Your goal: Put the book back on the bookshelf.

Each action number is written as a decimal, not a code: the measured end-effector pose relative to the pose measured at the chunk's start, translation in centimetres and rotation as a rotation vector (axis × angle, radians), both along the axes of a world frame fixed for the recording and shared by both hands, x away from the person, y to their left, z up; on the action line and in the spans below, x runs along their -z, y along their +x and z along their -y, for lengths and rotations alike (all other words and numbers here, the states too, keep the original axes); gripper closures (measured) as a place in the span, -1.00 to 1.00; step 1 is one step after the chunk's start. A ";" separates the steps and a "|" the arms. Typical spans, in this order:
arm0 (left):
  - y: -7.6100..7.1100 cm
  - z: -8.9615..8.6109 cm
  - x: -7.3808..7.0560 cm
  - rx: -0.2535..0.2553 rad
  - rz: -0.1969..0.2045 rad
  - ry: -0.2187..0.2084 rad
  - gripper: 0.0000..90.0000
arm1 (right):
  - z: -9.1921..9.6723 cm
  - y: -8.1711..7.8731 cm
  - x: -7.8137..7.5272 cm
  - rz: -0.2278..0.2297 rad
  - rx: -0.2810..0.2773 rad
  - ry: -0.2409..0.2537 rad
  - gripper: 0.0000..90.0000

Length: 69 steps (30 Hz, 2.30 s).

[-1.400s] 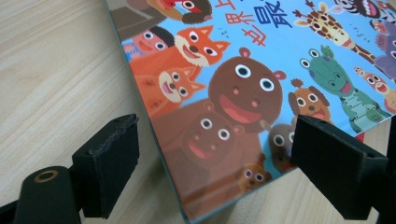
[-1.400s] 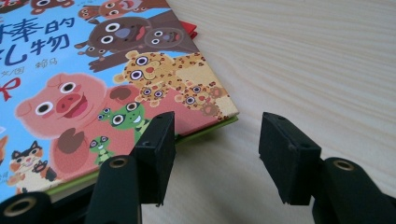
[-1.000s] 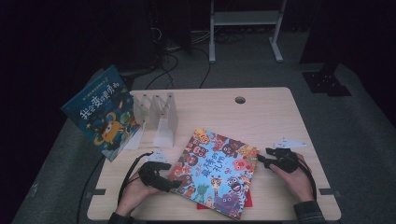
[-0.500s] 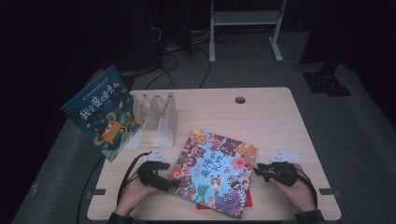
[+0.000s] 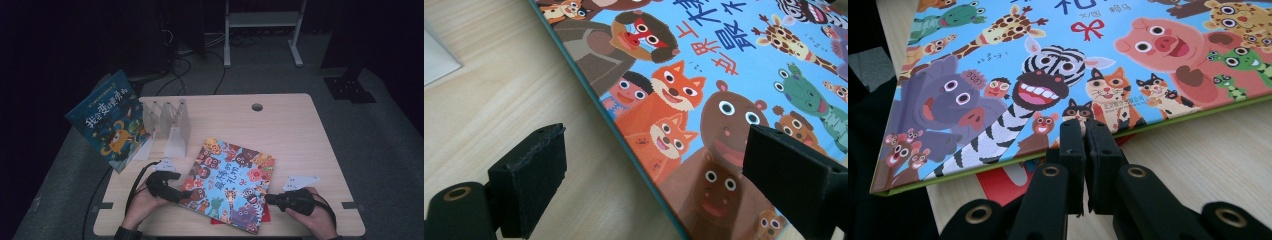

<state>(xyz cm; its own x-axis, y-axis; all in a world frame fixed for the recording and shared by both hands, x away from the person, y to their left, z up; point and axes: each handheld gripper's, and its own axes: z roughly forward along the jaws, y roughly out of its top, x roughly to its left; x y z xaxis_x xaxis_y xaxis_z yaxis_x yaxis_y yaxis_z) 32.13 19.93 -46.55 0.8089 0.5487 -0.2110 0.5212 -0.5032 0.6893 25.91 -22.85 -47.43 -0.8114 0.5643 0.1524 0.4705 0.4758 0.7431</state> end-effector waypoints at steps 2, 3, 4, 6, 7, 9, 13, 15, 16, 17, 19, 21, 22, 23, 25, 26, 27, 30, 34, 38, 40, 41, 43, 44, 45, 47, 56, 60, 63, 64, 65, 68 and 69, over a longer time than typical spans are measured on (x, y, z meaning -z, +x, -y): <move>0.3 -0.2 0.0 -0.006 0.008 0.002 -0.80 | -0.3 0.0 0.0 -0.002 -0.008 0.003 0.89; 0.5 -0.4 0.1 -0.005 0.010 0.001 -0.80 | -0.6 0.1 0.0 -0.002 -0.015 0.003 0.88; 0.7 -0.4 0.1 -0.007 0.008 0.001 -0.80 | -0.8 0.2 0.0 0.000 -0.024 0.005 0.88; 1.2 -0.6 0.1 -0.007 0.012 0.001 -0.81 | -1.3 0.3 0.0 0.001 -0.036 0.002 0.87; 1.5 -0.7 0.0 -0.006 0.017 0.001 -0.81 | -1.6 0.4 0.0 0.001 -0.042 0.000 0.88; 2.0 -0.8 0.0 -0.010 0.016 -0.006 -0.81 | -2.1 0.4 0.0 0.003 -0.054 0.000 0.88; 3.3 -0.8 0.0 0.002 0.001 -0.012 -0.84 | -2.7 0.7 -0.1 0.003 -0.075 -0.001 0.88; 3.9 -0.7 0.1 0.016 -0.011 -0.018 -0.85 | -3.1 0.8 -0.1 0.004 -0.087 -0.001 0.87; 4.2 -0.6 0.1 0.015 -0.012 -0.007 -0.86 | -3.2 0.8 -0.1 0.005 -0.090 0.000 0.87; 4.5 -0.4 0.1 0.016 -0.018 -0.007 -0.87 | -3.4 0.8 -0.1 0.002 -0.094 -0.001 0.86; 5.1 -0.2 0.3 0.021 -0.020 -0.017 -0.87 | -3.7 0.8 -0.1 0.006 -0.102 0.000 0.84; 5.6 0.0 0.5 0.024 -0.052 -0.011 -0.87 | -3.8 0.7 -0.1 0.009 -0.104 -0.003 0.82; 5.8 0.1 0.6 0.032 -0.053 0.003 -0.87 | -3.7 0.7 -0.1 0.013 -0.100 -0.003 0.82; 6.0 0.1 0.7 0.037 -0.059 0.003 -0.87 | -3.7 0.7 -0.1 0.020 -0.098 -0.007 0.81; 6.3 0.3 0.7 0.045 -0.070 0.009 -0.87 | -3.6 0.7 -0.1 0.025 -0.087 -0.006 0.81; 6.4 0.4 0.6 0.053 -0.073 0.012 -0.87 | -3.6 0.7 -0.1 0.027 -0.082 -0.007 0.80; 6.4 0.5 0.6 0.061 -0.077 0.016 -0.87 | -3.6 0.8 -0.1 0.035 -0.078 -0.007 0.80; 6.5 0.6 0.7 0.076 -0.086 0.012 -0.87 | -3.5 0.9 -0.2 0.043 -0.056 -0.007 0.80; 6.6 0.6 0.9 0.076 -0.123 0.002 -0.87 | -3.4 1.0 -0.2 0.051 -0.026 -0.008 0.81; 6.7 0.6 1.2 0.074 -0.159 -0.005 -0.88 | -3.4 0.9 -0.3 0.054 -0.017 -0.005 0.81; 6.8 0.7 1.3 0.076 -0.176 -0.010 -0.90 | -3.4 0.9 -0.3 0.054 -0.017 -0.005 0.82; 6.8 0.8 1.3 0.076 -0.180 -0.012 -0.91 | -3.4 0.9 -0.3 0.053 -0.016 -0.005 0.82; 6.8 0.8 1.4 0.080 -0.183 -0.016 -0.92 | -3.4 0.9 -0.3 0.051 -0.014 -0.013 0.83; 6.8 0.8 1.4 0.081 -0.187 -0.019 -0.92 | -3.4 0.9 -0.2 0.055 -0.016 -0.018 0.83; 6.9 0.7 1.4 0.083 -0.197 -0.022 -0.92 | -3.5 0.9 -0.2 0.055 -0.017 -0.022 0.83; 6.9 0.7 1.5 0.083 -0.199 -0.025 -0.94 | -3.5 0.9 -0.2 0.055 -0.016 -0.024 0.83; 6.9 0.8 1.3 0.077 -0.219 -0.021 -0.87 | -3.5 0.9 0.0 0.056 -0.008 -0.029 0.85; 7.0 0.7 1.0 0.059 -0.218 -0.025 -0.84 | -3.6 0.9 0.0 0.055 -0.002 -0.026 0.86; 7.1 0.4 0.9 0.047 -0.218 -0.037 -0.79 | -3.7 1.0 0.1 0.052 0.001 -0.020 0.86; 7.1 0.3 0.8 0.044 -0.219 -0.048 -0.78 | -3.7 1.0 0.1 0.050 0.001 -0.020 0.86; 7.1 0.3 0.8 0.038 -0.217 -0.055 -0.78 | -3.8 1.1 0.1 0.046 0.003 -0.018 0.86; 7.2 0.2 0.2 0.036 -0.202 -0.042 -0.78 | -3.9 1.2 0.1 0.049 0.003 -0.018 0.86; 7.2 0.1 -0.1 0.032 -0.196 -0.052 -0.78 | -4.0 1.2 0.1 0.050 0.004 -0.018 0.86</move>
<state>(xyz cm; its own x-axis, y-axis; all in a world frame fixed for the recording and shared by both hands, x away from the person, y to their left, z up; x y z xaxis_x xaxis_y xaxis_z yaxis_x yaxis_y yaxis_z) 39.31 19.78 -46.50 0.7666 0.5075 -0.3933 0.6320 -0.4886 0.6015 27.15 -18.84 -47.52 -0.8157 0.5695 0.1013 0.4345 0.4878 0.7571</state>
